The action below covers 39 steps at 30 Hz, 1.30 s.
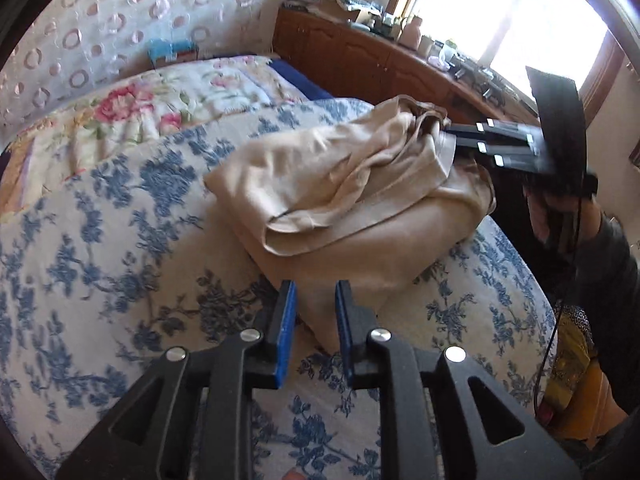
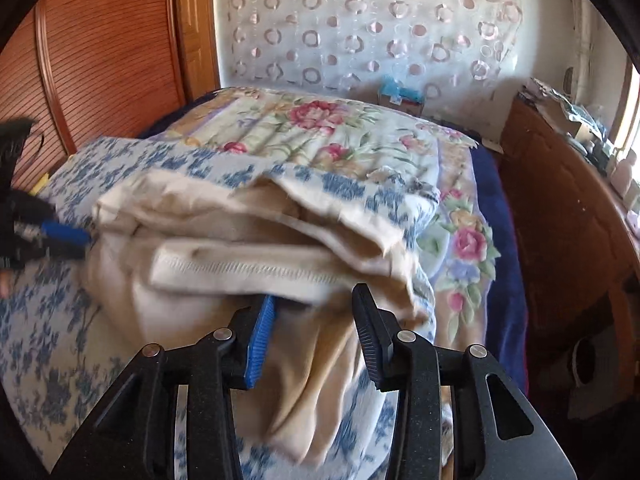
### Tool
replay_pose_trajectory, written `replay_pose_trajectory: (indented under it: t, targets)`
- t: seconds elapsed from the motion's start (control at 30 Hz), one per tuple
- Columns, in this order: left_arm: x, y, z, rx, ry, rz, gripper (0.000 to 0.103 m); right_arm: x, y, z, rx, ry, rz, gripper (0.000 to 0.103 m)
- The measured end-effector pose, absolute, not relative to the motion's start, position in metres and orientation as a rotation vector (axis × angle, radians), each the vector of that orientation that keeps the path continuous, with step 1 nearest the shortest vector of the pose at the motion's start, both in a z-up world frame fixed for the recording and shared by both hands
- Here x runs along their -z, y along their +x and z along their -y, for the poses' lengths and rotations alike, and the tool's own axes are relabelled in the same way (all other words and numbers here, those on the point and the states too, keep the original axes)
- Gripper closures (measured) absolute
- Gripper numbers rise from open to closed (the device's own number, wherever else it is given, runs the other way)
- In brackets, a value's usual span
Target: Fold small clothes
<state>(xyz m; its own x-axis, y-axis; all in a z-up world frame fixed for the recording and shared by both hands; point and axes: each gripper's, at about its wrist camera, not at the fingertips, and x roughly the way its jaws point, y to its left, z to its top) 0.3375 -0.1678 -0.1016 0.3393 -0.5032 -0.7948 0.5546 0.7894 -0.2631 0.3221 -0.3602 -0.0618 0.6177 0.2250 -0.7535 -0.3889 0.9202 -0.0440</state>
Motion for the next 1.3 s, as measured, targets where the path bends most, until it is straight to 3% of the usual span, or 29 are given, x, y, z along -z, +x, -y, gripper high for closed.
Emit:
replay_pose_trajectory:
  t: [0.43,0.67,0.97,1.0,1.07,1.3]
  targets:
    - [0.074,0.432,0.154,0.492,-0.086,-0.897,0.086,0.041,0.391,0.409,-0.131,-0.124,-0.775,0.064]
    - [0.073,0.426,0.135,0.519,-0.090,-0.897,0.086,0.036,0.355,0.403,-0.272,-0.090,-0.767,0.064]
    - [0.087,0.409,0.156,0.601,-0.070,-0.959,0.086,0.080,0.409,0.401,-0.364,-0.002,-0.930,0.064]
    - [0.089,0.408,0.158,0.603,-0.069,-0.963,0.086,0.082,0.414,0.402,-0.372,0.011,-0.937,0.065]
    - [0.093,0.407,0.161,0.606,-0.065,-0.972,0.086,0.082,0.416,0.402,-0.432,0.042,-0.934,0.102]
    - [0.101,0.410,0.163,0.622,-0.075,-0.989,0.086,0.060,0.401,0.401,-0.225,-0.056,-0.817,0.103]
